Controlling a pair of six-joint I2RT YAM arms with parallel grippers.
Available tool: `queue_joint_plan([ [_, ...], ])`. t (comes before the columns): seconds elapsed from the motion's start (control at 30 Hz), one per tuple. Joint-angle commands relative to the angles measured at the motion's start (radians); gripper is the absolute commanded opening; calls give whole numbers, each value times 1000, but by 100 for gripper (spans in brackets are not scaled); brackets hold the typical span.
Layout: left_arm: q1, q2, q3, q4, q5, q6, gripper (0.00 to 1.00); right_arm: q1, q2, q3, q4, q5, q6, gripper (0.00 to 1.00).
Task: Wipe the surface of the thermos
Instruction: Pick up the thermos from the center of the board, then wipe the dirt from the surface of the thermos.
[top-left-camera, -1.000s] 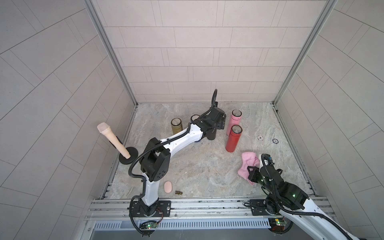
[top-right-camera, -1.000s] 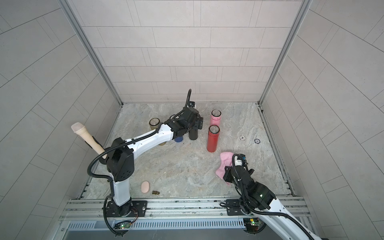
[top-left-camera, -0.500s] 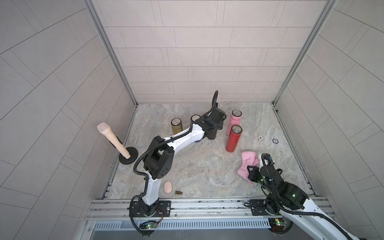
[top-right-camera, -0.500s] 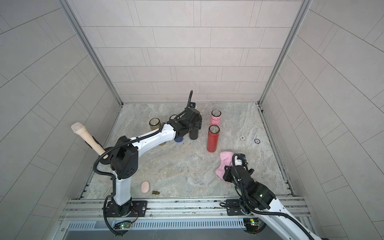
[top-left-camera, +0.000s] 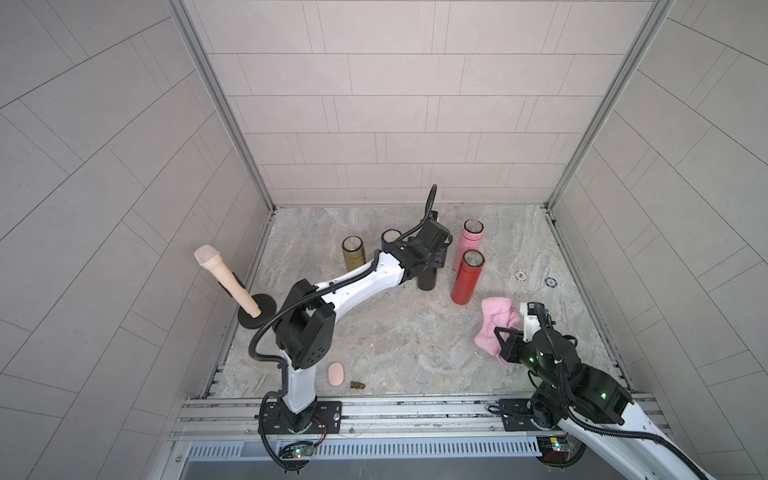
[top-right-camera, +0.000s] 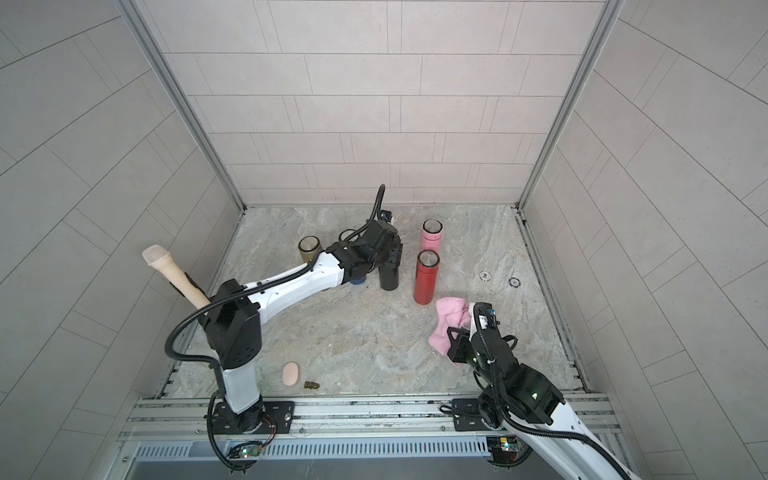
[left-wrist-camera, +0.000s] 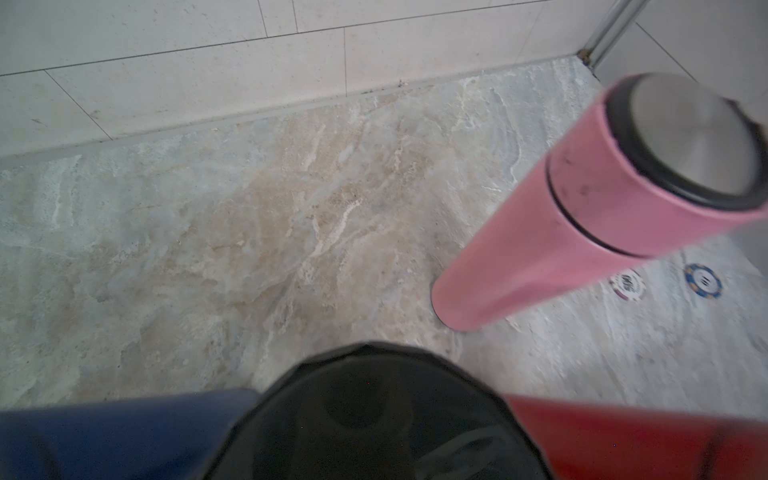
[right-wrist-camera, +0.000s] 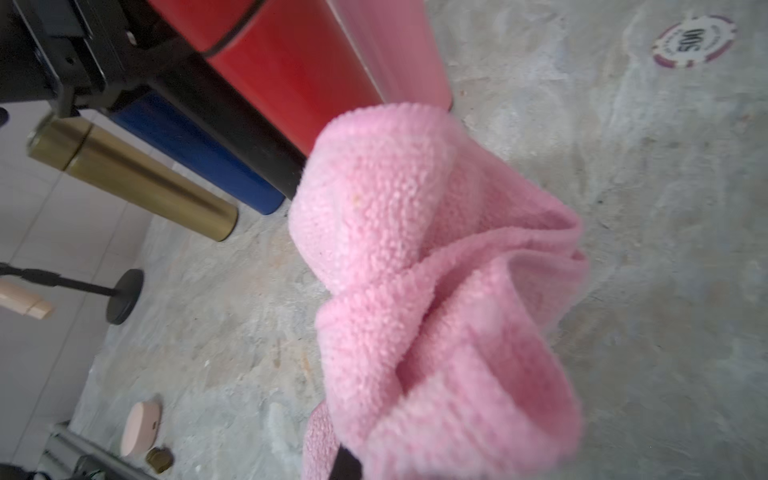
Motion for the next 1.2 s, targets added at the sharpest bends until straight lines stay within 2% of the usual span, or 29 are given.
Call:
queue_joint_plan([
  [0.0,-52,-192,-82,-11,13,-71,0,0,57,32,63,-226,-35,0],
  [0.1,-102,-309,-172,-9,51,-89,0,35,126,48,125,-300,-37,0],
  [0.27,-216,-467,-320,0,21,-147,0,161,219,40,243,-253,-17,0],
  [0.47,-327,-604,-473,46,-134,-259,0,181,334,-8,359,-197,29,0],
  [0.57,-350,-622,-527,81,-186,-309,0,187,387,4,466,-259,2,0],
  [0.77,-359,-574,-511,82,-257,-364,0,294,531,203,397,-285,-137,0],
  [0.93,-362,-522,-447,22,-310,-383,0,324,662,218,447,-357,-159,0],
  [1.03,-361,-506,-386,-50,-340,-388,0,326,721,204,433,-310,-140,0],
  [1.17,-363,-529,-348,-107,-338,-375,0,326,739,136,441,-164,-111,0],
])
